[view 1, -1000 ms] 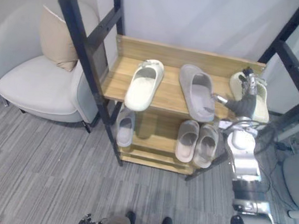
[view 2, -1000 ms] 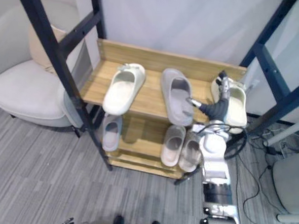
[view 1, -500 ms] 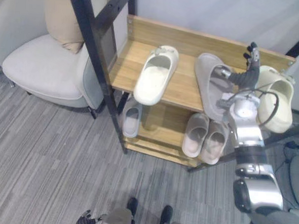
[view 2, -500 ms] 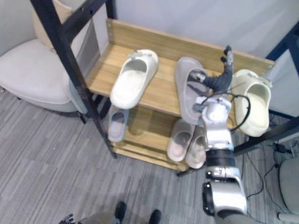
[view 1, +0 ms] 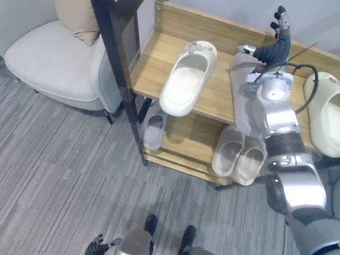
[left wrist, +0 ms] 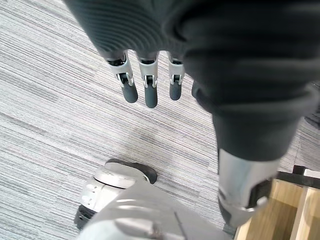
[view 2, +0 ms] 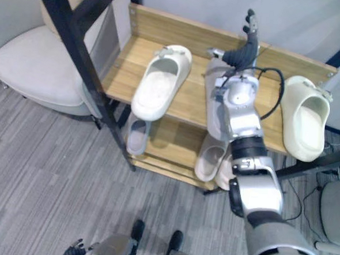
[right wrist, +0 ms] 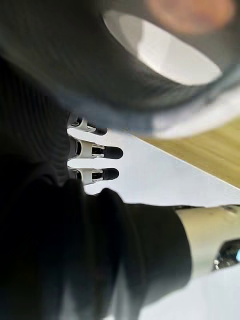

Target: Organize the slippers on the shoe rack

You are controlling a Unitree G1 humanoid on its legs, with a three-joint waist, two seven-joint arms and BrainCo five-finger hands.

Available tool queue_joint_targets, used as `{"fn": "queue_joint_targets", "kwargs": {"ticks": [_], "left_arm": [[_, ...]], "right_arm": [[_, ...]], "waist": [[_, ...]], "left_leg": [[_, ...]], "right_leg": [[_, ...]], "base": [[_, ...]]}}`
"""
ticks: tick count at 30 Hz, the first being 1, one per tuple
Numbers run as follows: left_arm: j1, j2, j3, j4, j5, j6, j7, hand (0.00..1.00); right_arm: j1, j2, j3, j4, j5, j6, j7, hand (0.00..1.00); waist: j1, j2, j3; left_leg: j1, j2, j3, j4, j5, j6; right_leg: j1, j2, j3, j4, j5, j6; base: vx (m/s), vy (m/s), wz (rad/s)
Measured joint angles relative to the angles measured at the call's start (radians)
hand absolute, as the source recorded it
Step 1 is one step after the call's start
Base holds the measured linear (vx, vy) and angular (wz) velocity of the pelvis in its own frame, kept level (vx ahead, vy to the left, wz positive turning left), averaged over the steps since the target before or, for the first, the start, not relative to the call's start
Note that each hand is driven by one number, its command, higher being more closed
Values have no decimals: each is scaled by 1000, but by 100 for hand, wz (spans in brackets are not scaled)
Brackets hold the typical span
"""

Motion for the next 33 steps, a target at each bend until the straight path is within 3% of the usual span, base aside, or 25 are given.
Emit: {"fn": "queue_joint_targets", "kwargs": {"ticks": [9, 21, 33], "left_arm": [[-9, 4, -18, -1, -2, 0, 2, 0], [9, 2, -16, -16, 1, 1, 0, 0], [20, 3, -16, -11, 11, 1, -8, 0]], "right_arm": [[1, 2, 2, -5, 0, 0, -5, 0], [319, 16, -89, -323, 0, -18, -6, 0], [488, 25, -113, -388, -2, -23, 10, 0]], "waist": [[-3, 0, 0], [-18, 1, -1], [-33, 1, -9]], "left_leg": [[-6, 2, 7, 11, 0, 0], [40, -2, 10, -7, 9, -6], [68, -3, 1, -79, 73, -16]], "right_leg": [[-4, 1, 4, 2, 1, -1], [32, -1, -2, -3, 11, 5], [30, 0, -1, -3, 14, 9]], "base": [[-15, -1, -2], [-11, 1, 0], [-65, -21, 1]]}}
